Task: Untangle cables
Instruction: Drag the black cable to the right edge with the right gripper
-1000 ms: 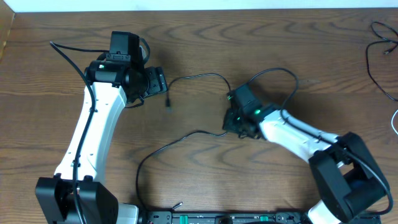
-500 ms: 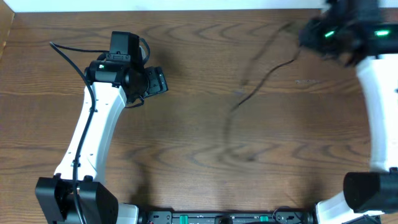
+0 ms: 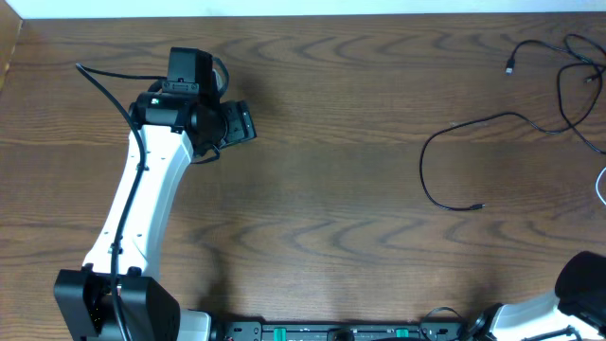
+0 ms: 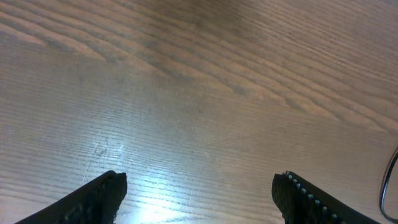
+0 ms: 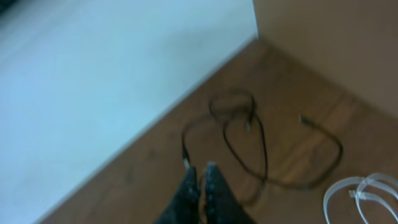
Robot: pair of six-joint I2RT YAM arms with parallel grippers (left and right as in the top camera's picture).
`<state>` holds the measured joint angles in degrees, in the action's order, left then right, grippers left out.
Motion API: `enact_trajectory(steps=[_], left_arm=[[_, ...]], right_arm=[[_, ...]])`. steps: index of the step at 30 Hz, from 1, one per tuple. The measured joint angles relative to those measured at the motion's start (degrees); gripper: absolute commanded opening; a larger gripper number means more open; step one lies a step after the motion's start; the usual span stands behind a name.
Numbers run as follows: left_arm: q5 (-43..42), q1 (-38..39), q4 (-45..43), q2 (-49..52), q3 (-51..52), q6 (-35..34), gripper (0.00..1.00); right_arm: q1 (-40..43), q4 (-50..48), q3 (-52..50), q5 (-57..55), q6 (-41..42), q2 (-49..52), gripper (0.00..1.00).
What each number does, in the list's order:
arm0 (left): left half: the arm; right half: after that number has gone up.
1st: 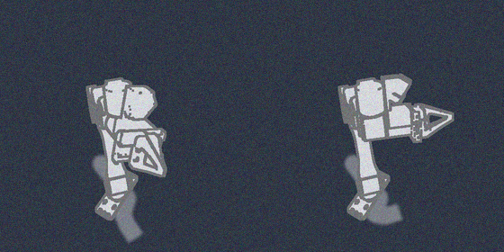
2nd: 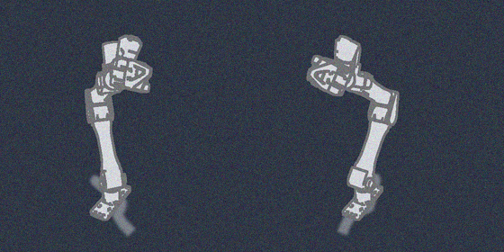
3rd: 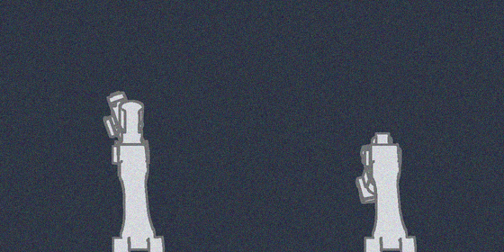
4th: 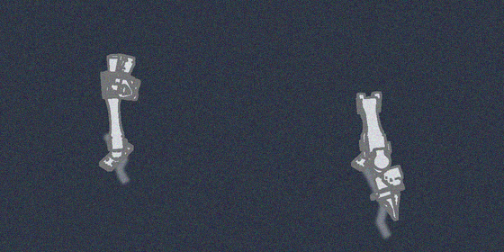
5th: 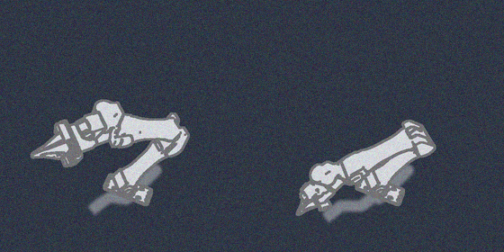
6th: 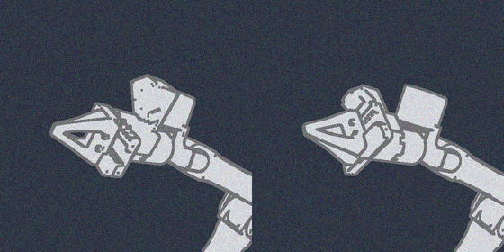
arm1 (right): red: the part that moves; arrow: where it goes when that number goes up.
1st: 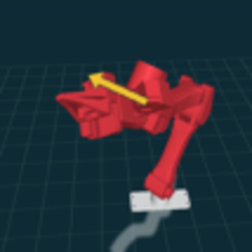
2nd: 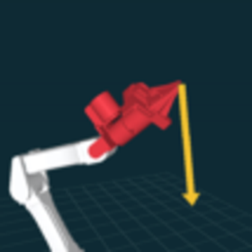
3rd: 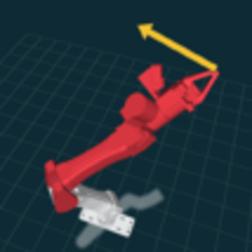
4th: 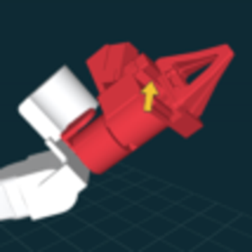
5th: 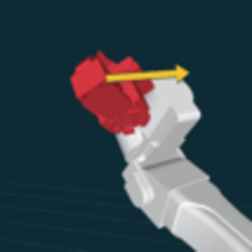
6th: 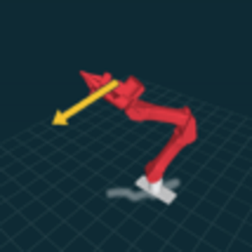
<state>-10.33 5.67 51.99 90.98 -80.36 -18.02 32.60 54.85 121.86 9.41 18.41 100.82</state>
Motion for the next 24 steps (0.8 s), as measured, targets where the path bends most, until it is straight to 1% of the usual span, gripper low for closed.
enact_trajectory(steps=[3, 4, 6, 8, 10, 12, 16, 18, 19, 20, 24], left_arm=[[-0.02, 0.0, -0.5, 0.0, 0.0, 0.0, 0.8], [0.0, 0.0, -0.66, 0.0, 0.0, 0.0, 0.8], [-0.02, 0.0, -0.81, 0.0, 0.0, 0.0, 0.8], [0.0, 0.0, -0.76, 0.0, 0.0, -0.02, 0.8], [0.0, 0.0, -0.66, 0.0, 0.0, 0.0, 0.8], [0.0, 0.0, 0.02, 0.0, 0.0, 0.0, 0.8], [0.0, 0.0, 0.31, 0.02, 0.0, 0.0, 0.8], [0.0, 0.0, 0.28, 0.02, 0.0, 0.0, 0.8], [0.0, 0.0, 0.33, 0.02, 0.0, 0.0, 0.82], [0.0, 0.0, 0.26, 0.02, 0.0, 0.0, 0.81], [0.0, 0.0, 0.33, 0.02, 0.0, -0.15, 0.8]], right_arm=[[-0.46, 5.16, 0.0, 1.11, -0.96, 2.34, 0.48], [-0.76, 8.13, 0.07, 1.01, -1.16, 3.21, 0.54], [-1.27, 14.19, 0.0, 0.17, -0.79, 5.51, 0.59], [-1.31, 17.81, -0.09, -1.36, -0.04, 8.39, 0.61], [-0.9, 18.91, -0.09, -1.81, 0.24, 10.88, 0.61], [0.04, 19.47, -0.11, -2.47, 0.46, 15.63, 0.61], [0.92, 19.23, -0.11, -3.28, 0.5, 23.71, 0.6], [0.92, 18.73, -0.11, -3.52, 0.5, 26.45, 0.57], [0.92, 18.34, -0.13, -3.5, 0.61, 27.45, 0.56], [0.92, 17.88, -0.13, -3.67, 0.66, 28.22, 0.56], [0.92, 14.82, -0.15, -4.81, 0.68, 31.67, 0.54]])
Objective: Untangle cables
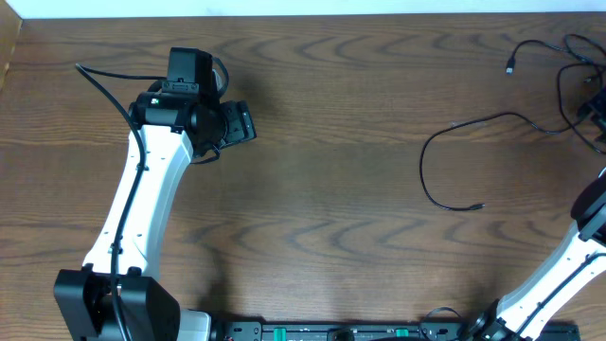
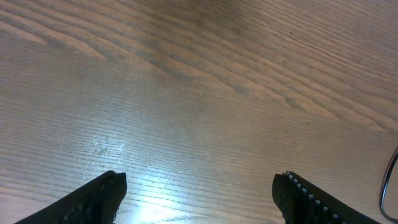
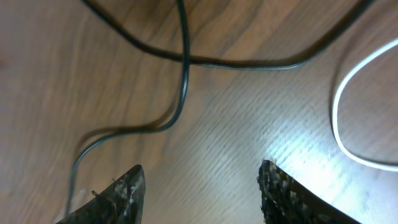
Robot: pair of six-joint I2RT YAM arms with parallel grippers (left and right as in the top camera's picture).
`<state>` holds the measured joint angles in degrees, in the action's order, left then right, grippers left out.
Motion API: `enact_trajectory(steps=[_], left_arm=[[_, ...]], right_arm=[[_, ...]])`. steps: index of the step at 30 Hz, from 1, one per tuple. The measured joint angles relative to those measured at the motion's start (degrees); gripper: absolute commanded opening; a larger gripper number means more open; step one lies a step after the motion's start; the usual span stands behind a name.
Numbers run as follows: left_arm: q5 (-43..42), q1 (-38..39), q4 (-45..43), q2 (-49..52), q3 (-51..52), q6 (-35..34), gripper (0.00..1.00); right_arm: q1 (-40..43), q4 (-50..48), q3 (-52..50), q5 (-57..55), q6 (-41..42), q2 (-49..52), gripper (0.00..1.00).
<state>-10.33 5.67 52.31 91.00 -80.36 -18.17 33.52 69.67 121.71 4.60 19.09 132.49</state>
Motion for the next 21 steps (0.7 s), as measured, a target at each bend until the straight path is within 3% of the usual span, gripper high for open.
enact_trajectory(steps=[13, 17, 19, 21], left_arm=[[0.0, 0.0, -0.02, 0.0, 0.0, 0.02, 0.8], [0.0, 0.0, -0.04, 0.0, 0.0, 0.0, 0.81], [0.0, 0.0, 0.0, 0.0, 0.0, 0.0, 0.8], [0.0, 0.0, -0.02, 0.0, 0.0, 0.02, 0.81]], right_arm=[[-1.64, -9.4, -0.02, 0.09, -4.09, 8.68, 0.47], [-2.25, -10.51, -0.02, -0.02, -4.55, 9.6, 0.31], [-2.36, -10.6, 0.0, 0.76, -4.72, 9.62, 0.1], [-2.4, -10.29, 0.0, 2.4, -4.81, 9.64, 0.01]])
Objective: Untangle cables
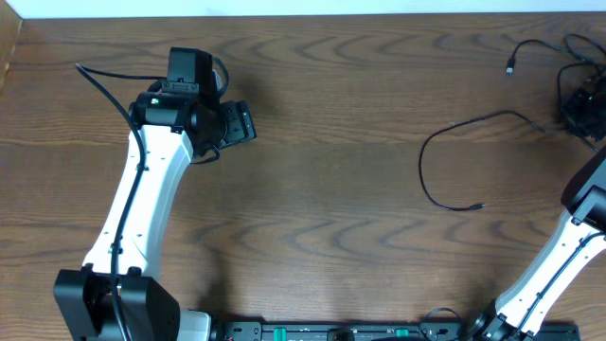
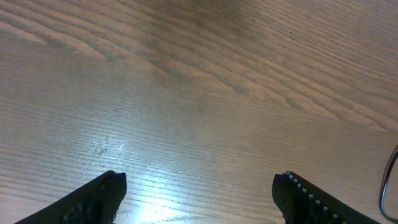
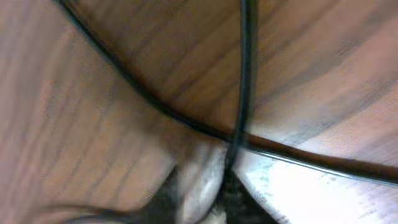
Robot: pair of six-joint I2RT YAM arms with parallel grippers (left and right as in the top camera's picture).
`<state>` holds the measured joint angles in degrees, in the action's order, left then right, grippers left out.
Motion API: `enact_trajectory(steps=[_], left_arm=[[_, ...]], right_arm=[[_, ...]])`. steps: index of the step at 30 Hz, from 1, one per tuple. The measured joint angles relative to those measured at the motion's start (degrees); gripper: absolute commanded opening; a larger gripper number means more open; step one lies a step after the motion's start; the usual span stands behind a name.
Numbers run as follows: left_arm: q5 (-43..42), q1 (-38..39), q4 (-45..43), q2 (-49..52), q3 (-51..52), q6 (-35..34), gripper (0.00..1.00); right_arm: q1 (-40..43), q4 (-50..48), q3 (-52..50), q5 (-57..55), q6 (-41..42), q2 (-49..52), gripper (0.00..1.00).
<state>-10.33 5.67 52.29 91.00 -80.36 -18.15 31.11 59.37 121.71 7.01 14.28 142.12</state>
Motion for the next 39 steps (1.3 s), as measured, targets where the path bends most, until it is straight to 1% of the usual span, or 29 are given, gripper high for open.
enact_trajectory(steps=[6, 8, 11, 13, 14, 15, 16, 19, 21, 25, 28, 30, 34, 39], left_arm=[[0.0, 0.0, 0.02, 0.0, 0.0, 0.0, 0.81], [0.0, 0.0, -0.02, 0.0, 0.0, -0.02, 0.81], [0.0, 0.0, 0.02, 0.0, 0.0, -0.02, 0.81], [0.0, 0.0, -0.02, 0.0, 0.0, -0.02, 0.81], [0.0, 0.0, 0.0, 0.0, 0.0, -0.02, 0.81], [0.0, 0.0, -0.04, 0.0, 0.0, -0.02, 0.81], [0.0, 0.0, 0.02, 0.0, 0.0, -0.02, 0.81], [0.0, 0.0, 0.02, 0.0, 0.0, -0.02, 0.81], [0.0, 0.0, 0.02, 0.0, 0.0, -0.02, 0.81], [0.0, 0.0, 0.0, 0.0, 0.0, 0.0, 0.81], [0.0, 0.0, 0.0, 0.0, 0.0, -0.02, 0.81], [0.0, 0.0, 0.0, 0.0, 0.0, -0.02, 0.81], [0.0, 0.0, 0.0, 0.0, 0.0, -0.02, 0.81], [-0.02, 0.0, 0.02, 0.0, 0.0, -0.02, 0.81]], right_arm=[[-0.02, 1.9, -0.02, 4.2, 0.13, -0.52, 0.01], [-0.02, 2.32, -0.11, 5.03, 0.2, -2.67, 0.01], [0.09, 1.2, -0.61, 5.46, 1.55, -11.41, 0.01], [0.46, -1.68, -0.61, 5.97, 3.39, -20.59, 0.01], [0.98, -4.33, -0.39, 6.27, 4.66, -26.53, 0.01], [1.25, -5.31, -0.37, 6.36, 5.03, -28.48, 0.01], [2.29, -8.72, -0.07, 6.51, 6.23, -34.45, 0.01], [5.18, -14.69, 1.22, 5.35, 8.79, -44.09, 0.01], [7.1, -17.9, 1.55, 2.54, 10.34, -48.09, 0.01], [9.22, -21.22, 1.62, -3.1, 11.56, -49.09, 0.01], [10.16, -21.99, 1.55, -7.28, 12.13, -45.88, 0.01], [10.34, -21.88, 1.42, -8.81, 12.04, -41.55, 0.01], [9.9, -18.64, 0.81, -7.28, 10.75, -33.03, 0.01], [6.75, -13.99, 0.68, -3.76, 7.85, -27.1, 0.01]])
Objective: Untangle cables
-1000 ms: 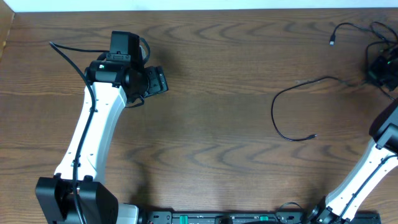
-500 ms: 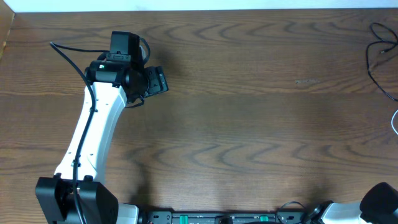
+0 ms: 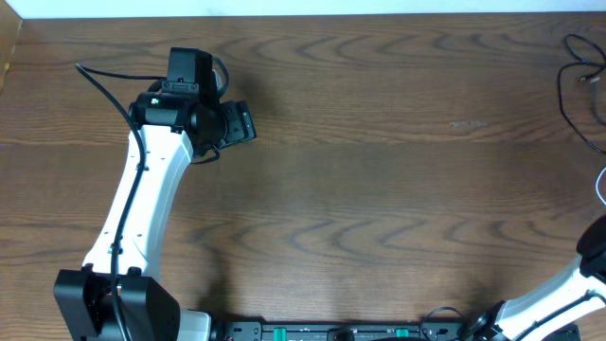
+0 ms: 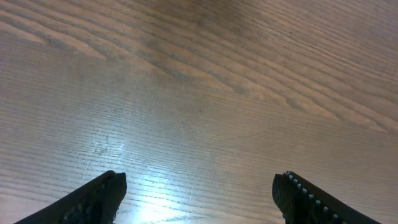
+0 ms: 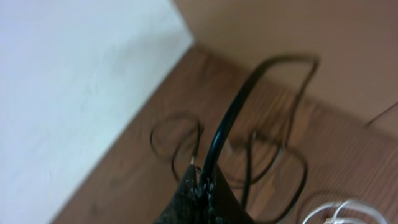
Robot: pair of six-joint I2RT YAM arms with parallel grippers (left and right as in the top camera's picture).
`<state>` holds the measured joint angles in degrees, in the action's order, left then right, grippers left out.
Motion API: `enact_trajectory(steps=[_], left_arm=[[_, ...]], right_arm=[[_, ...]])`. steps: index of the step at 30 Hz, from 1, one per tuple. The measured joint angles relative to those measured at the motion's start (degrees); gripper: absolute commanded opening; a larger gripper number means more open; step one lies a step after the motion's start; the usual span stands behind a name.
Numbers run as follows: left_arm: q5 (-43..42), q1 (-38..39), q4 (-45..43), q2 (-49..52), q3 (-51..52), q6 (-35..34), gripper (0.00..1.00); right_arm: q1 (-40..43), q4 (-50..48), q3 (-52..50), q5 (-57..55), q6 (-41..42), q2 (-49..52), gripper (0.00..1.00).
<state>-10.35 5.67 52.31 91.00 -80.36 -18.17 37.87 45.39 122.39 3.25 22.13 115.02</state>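
My right gripper (image 5: 202, 184) is shut on a black cable (image 5: 233, 112), which rises from the fingers and arcs over to the right. Below it a tangle of black cables (image 5: 273, 155) lies on the brown table. The overhead view shows part of that tangle (image 3: 573, 90) at the far right edge. There the right gripper itself is out of frame; only its arm (image 3: 579, 284) shows at the bottom right. My left gripper (image 3: 248, 123) is at the far left, open (image 4: 199, 198) over bare wood with nothing between its fingers.
A white cable (image 5: 339, 208) lies beside the black tangle and shows at the right edge (image 3: 601, 185) of the overhead view. The table's far edge (image 5: 124, 137) runs next to the tangle, with a tan board (image 5: 298, 31) standing behind the corner.
My right gripper was down on a crossing of black cables at the table's far right; now it is raised, shut on one. The long looped cable is gone from the overhead view.
At first my right gripper was shut, high above the tangle. Then it was open, low over crossing black cables, then down on the crossing. Now it is up with a black cable in it. The left arm has stayed still and open throughout.
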Motion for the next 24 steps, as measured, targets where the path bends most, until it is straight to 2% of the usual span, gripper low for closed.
enact_trajectory(steps=[6, 10, 11, 13, 15, 20, 24], left_arm=[[0.02, 0.0, -0.04, 0.0, 0.0, 0.0, 0.81], [0.02, 0.0, 0.02, 0.0, 0.0, 0.0, 0.81], [0.02, 0.0, -0.04, 0.0, 0.0, 0.0, 0.81], [0.02, 0.0, -0.02, 0.0, 0.0, 0.0, 0.81], [0.0, 0.0, -0.02, 0.0, 0.0, 0.02, 0.81], [0.02, 0.0, -0.04, 0.0, 0.0, 0.02, 0.81], [0.02, 0.0, -0.07, 0.02, 0.0, 0.02, 0.81]], right_arm=[[-5.7, 10.34, -0.09, 1.25, -2.27, 4.37, 0.03], [-9.14, 16.04, -0.15, 1.51, -3.23, 5.4, 0.32], [-9.88, 17.2, -0.15, 1.53, -3.26, 5.42, 0.34], [-11.19, 19.87, -0.15, 1.81, -3.54, 5.4, 0.48], [-12.13, 23.54, -0.17, 1.97, -3.78, 5.42, 0.53], [-13.29, 30.05, -0.17, 4.37, -6.54, 5.27, 0.55], [-14.75, 34.97, -0.24, 11.69, -14.1, 1.84, 0.59]])
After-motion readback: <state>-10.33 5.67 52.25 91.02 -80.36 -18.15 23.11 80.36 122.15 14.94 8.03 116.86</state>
